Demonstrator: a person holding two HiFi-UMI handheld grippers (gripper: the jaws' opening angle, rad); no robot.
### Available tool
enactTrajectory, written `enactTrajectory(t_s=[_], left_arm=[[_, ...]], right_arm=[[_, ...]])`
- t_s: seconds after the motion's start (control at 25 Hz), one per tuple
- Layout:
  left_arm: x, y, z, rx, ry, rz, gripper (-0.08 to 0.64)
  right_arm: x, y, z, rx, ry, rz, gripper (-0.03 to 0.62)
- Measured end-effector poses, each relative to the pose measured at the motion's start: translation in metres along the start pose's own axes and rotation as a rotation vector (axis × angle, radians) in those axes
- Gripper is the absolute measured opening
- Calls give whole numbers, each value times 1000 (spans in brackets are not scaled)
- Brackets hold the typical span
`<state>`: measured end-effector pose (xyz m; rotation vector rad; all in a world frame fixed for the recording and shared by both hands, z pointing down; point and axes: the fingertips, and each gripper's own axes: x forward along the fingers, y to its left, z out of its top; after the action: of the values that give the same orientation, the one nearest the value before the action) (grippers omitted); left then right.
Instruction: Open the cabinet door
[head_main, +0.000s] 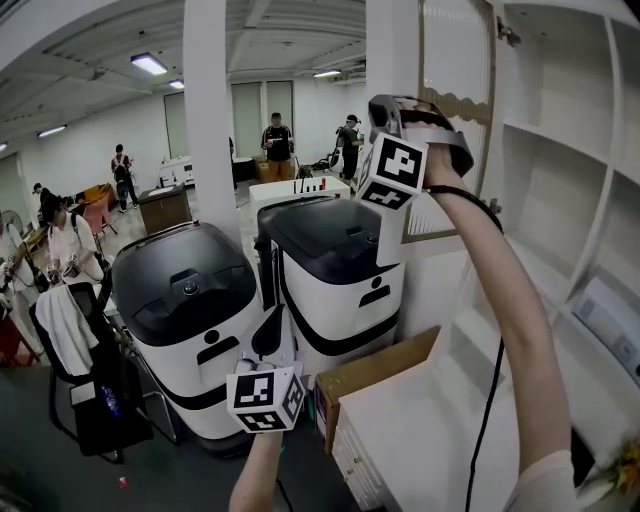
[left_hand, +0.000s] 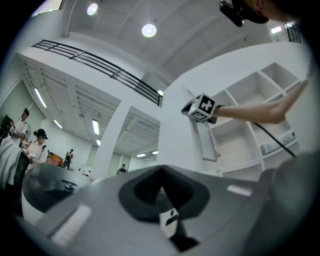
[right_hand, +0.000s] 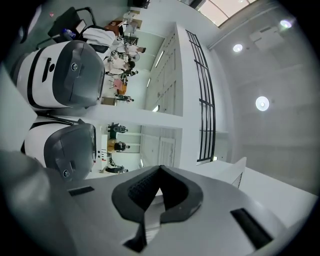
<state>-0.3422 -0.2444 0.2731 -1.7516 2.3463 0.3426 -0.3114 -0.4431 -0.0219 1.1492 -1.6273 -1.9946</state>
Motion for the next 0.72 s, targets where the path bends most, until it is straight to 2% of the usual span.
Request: enactTrajectory(t_s=[0.36, 0.48, 0.6, 0.72], left_arm=[[-17, -6, 18, 24, -22, -3, 6], [-20, -7, 21, 22, -27, -10, 6], [-18, -13, 25, 21, -38, -30, 6], [-10, -34, 32, 4, -63, -82, 6]], right_arm=[[-6, 1, -1, -6, 0, 19, -2], [-21, -6, -2, 67, -37, 17, -2], [-50, -23, -6, 128, -84, -29, -2], [-90, -42, -17, 163, -103, -63, -2]])
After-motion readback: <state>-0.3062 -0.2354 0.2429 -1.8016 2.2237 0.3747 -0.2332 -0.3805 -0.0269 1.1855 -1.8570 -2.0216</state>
